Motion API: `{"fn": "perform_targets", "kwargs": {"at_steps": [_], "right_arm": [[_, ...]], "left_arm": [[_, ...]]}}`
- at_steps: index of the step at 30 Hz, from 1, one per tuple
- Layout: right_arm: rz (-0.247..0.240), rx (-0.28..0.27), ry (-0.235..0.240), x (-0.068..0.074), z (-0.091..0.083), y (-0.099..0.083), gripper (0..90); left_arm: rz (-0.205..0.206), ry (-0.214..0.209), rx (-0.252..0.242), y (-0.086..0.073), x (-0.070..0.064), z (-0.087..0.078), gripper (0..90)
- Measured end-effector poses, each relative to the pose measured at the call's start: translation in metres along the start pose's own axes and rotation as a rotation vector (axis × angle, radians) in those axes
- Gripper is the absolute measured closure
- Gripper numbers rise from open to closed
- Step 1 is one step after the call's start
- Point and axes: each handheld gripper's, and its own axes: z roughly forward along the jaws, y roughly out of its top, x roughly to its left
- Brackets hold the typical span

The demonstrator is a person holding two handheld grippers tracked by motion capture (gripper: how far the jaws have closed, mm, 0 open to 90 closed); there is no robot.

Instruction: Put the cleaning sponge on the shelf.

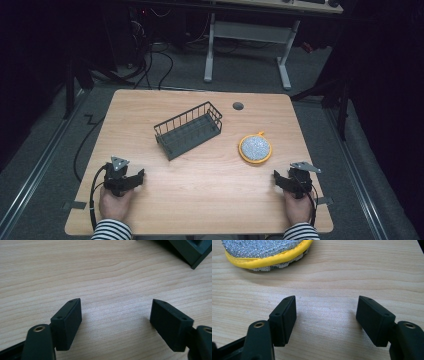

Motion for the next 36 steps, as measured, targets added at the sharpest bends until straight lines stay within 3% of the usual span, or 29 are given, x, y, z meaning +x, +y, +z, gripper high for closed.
{"fn": "perform_targets", "kwargs": {"at_steps": [15,21,24,28,30,36], "right_arm": [[-0.008,-0.001,0.000,0.000,0.000,0.000,32.6],[-0.015,0.002,0.010,0.001,0.000,0.000,32.0],[-0.015,0.002,0.011,0.001,0.000,0.000,31.9],[-0.015,0.002,0.011,0.001,0.000,0.000,31.9],[-0.016,0.002,0.011,0.001,0.000,0.000,32.0],[-0.015,0.002,0.011,0.001,0.000,0.000,31.9]], "left_arm": [[-0.010,-0.001,0.000,0.000,0.000,0.000,26.2],[0.010,-0.008,0.008,0.000,-0.001,-0.001,25.4],[0.011,-0.015,0.012,0.001,-0.001,-0.001,26.4],[-0.028,-0.040,0.003,0.005,-0.001,-0.006,26.3],[-0.032,-0.049,-0.013,0.007,-0.004,-0.008,26.7],[-0.015,-0.076,0.002,0.016,-0.010,-0.011,30.2]]}}
